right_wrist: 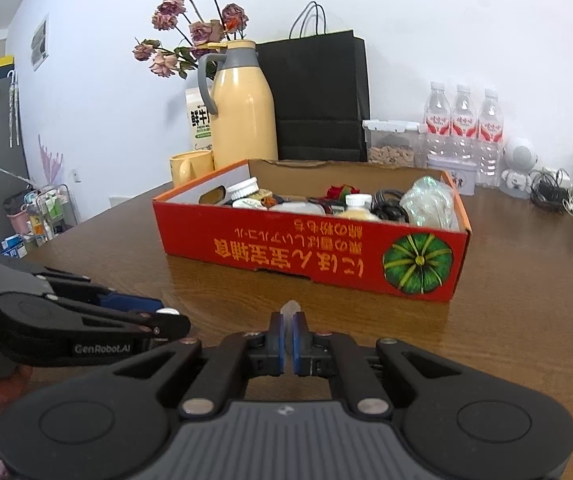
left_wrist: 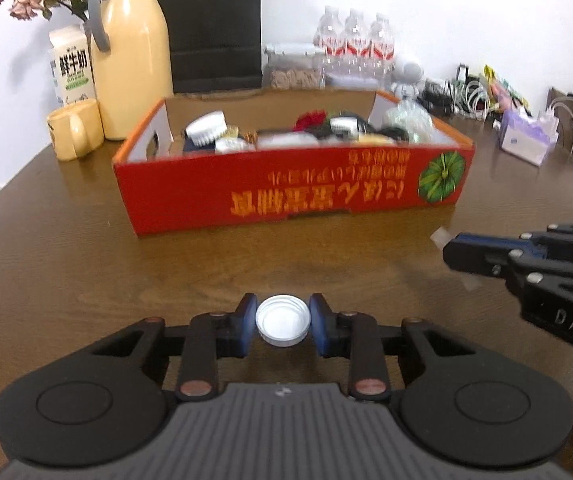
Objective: Organize objects
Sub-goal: 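Grasp the white cap with the left gripper while the right gripper holds the ring, then carry the white cap and clear ring into the box and release both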
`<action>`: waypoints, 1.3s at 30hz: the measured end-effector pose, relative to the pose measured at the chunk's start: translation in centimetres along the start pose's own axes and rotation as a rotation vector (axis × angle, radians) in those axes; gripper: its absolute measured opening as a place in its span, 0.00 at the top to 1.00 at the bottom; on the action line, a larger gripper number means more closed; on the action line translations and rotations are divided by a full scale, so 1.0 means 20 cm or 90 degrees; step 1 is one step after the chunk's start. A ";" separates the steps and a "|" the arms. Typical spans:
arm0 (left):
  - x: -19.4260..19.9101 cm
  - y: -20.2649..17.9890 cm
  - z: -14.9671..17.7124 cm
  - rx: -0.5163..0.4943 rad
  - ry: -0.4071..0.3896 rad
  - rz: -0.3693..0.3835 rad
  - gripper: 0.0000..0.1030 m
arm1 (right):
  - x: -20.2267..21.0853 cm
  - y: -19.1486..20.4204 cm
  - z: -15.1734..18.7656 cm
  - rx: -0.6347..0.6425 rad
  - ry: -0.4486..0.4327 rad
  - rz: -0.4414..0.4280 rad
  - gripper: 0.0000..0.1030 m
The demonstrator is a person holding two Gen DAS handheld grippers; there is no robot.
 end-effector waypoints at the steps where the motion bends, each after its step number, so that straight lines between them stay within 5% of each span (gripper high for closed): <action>1: 0.01 0.01 -0.03 0.001 -0.010 -0.001 0.71 | 0.00 0.00 -0.02 0.004 -0.003 0.000 0.97; 14: -0.03 0.08 -0.52 0.012 -0.133 -0.014 0.71 | -0.20 -0.09 -0.45 0.035 -0.082 0.042 0.97; 22: -0.24 0.12 -0.73 0.041 -0.148 -0.032 0.71 | -0.45 -0.23 -0.63 0.015 -0.091 0.082 0.97; 36: -0.49 0.15 -0.73 0.035 -0.124 -0.062 0.71 | -0.64 -0.38 -0.51 -0.035 -0.038 0.090 0.96; 39: -0.47 0.17 -0.72 0.035 -0.134 -0.073 0.64 | -0.63 -0.38 -0.50 -0.041 -0.035 0.091 0.88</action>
Point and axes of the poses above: each gripper's, at about its wrist camera, not at the fingertips, and x roughly against the way its jaws point, y to its left, z to its underside, the point moved 10 cm from there along -x, roughly the way its jaws point, and after that the axes turned 3 degrees about -x, right-handed, at the moved point
